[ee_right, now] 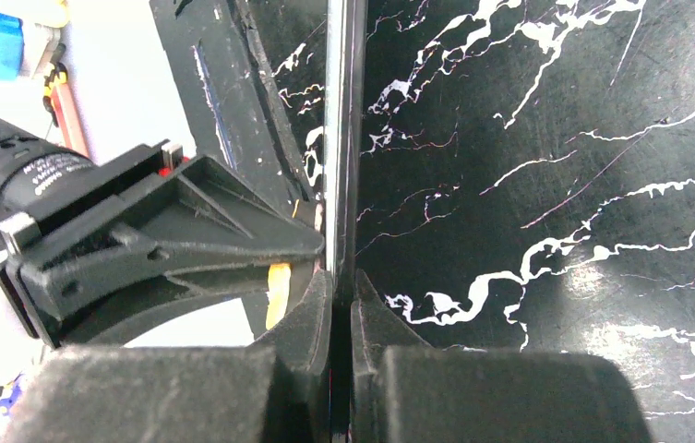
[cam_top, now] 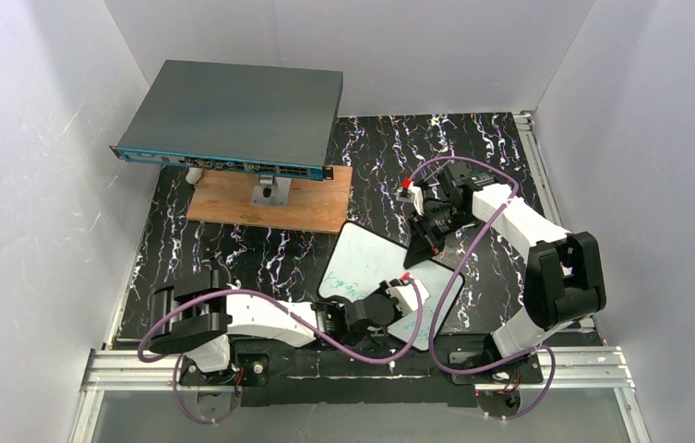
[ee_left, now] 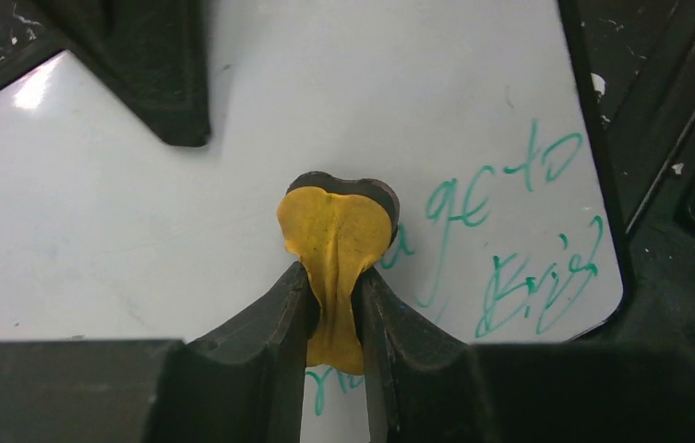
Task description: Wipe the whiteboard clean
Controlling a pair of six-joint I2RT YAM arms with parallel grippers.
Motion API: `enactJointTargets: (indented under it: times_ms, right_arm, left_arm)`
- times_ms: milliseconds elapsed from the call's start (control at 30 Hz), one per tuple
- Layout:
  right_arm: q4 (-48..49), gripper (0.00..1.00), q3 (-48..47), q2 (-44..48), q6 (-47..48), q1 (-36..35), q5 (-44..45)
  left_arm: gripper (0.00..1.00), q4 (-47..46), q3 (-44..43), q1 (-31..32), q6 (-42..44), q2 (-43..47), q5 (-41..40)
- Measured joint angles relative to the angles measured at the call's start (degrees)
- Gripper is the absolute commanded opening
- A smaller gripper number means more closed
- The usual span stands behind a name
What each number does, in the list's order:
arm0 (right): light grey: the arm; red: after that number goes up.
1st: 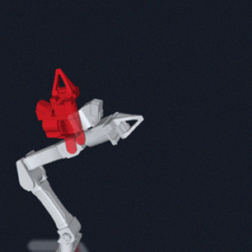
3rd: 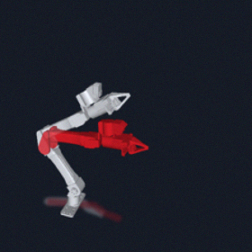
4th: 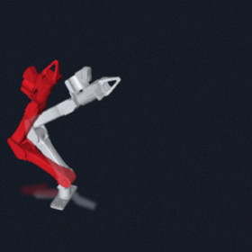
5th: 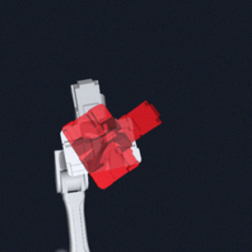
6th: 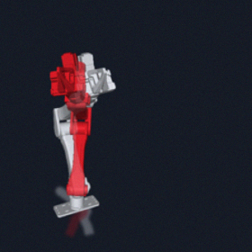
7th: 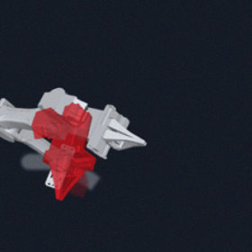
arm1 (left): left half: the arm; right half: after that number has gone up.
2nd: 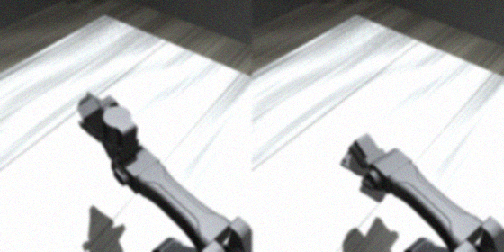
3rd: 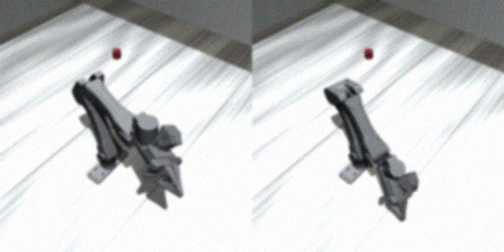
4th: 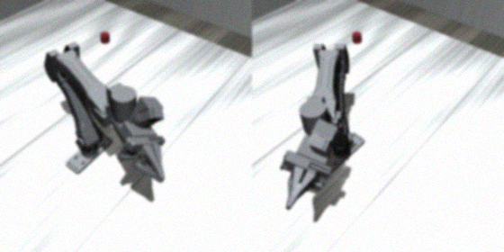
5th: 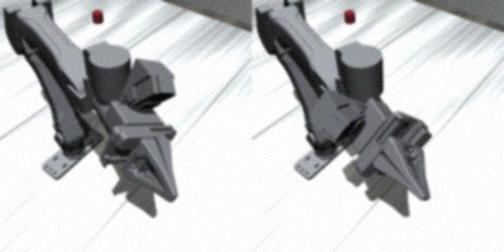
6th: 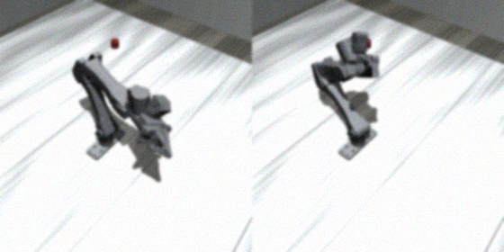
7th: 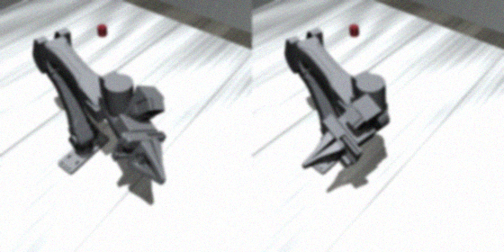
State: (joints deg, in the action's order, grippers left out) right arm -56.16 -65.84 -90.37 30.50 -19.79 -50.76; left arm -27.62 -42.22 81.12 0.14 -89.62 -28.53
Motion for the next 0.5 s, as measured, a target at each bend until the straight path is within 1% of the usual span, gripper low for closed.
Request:
enactJointTargets:
  times_ms: [133,300,400,500]
  right_arm:
    - [0.0,0.01,0.0,0.0,0.17,0.0,-0.07]
    - [0.04,0.01,0.0,0.0,0.31,0.0,-0.33]
    - [0.33,0.01,0.0,0.0,0.33,-0.07,-0.48]
    - [1.07,0.01,0.0,0.0,0.28,-0.11,-1.14]
  left_arm:
    - [0.0,-0.74,-0.87,1.36,2.89,-1.62,-0.37]
    - [0.0,-2.78,0.11,1.57,2.69,-1.62,-2.19]
    - [0.0,-3.67,0.61,1.66,0.74,-1.55,-4.02]
    - [0.0,-3.37,1.27,0.98,-3.39,-0.5,-5.68]
